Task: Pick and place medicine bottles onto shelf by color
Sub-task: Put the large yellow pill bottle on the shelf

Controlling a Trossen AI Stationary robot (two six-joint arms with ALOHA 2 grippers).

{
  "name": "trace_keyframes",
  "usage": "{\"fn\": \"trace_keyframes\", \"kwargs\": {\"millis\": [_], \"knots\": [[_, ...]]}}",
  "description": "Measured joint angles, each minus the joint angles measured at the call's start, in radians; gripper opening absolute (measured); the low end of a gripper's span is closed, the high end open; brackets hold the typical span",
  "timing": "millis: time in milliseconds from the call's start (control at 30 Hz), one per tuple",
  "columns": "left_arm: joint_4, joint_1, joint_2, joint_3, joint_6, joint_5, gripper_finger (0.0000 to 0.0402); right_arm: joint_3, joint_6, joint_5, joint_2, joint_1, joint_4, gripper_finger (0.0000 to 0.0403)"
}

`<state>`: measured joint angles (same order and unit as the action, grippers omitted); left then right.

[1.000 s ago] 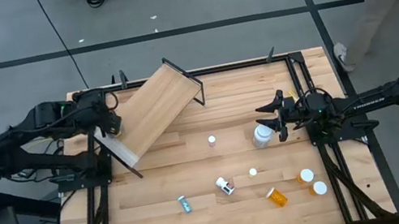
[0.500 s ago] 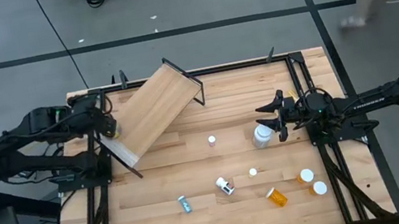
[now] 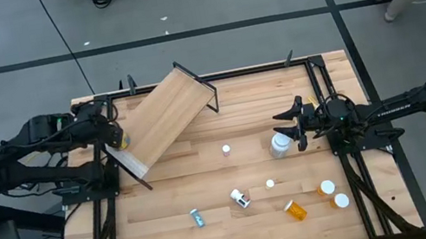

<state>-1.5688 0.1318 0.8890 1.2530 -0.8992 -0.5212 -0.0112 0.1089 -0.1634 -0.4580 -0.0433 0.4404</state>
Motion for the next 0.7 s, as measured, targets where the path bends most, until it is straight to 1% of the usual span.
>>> {"fn": "trace_keyframes", "kwargs": {"millis": [167, 500, 700], "knots": [[0.000, 0.000, 0.000, 0.000, 0.005, -0.006, 0.0266, 0.000, 0.000, 0.000, 0.000, 0.000, 0.000, 0.0210], [-0.001, 0.000, 0.001, 0.000, 0.008, -0.017, 0.0303, 0.000, 0.000, 0.000, 0.000, 0.000, 0.000, 0.0210], [-0.001, -0.001, 0.001, 0.047, 0.028, -0.031, 0.0313, 0.000, 0.000, 0.000, 0.000, 0.000, 0.000, 0.0210]]}}
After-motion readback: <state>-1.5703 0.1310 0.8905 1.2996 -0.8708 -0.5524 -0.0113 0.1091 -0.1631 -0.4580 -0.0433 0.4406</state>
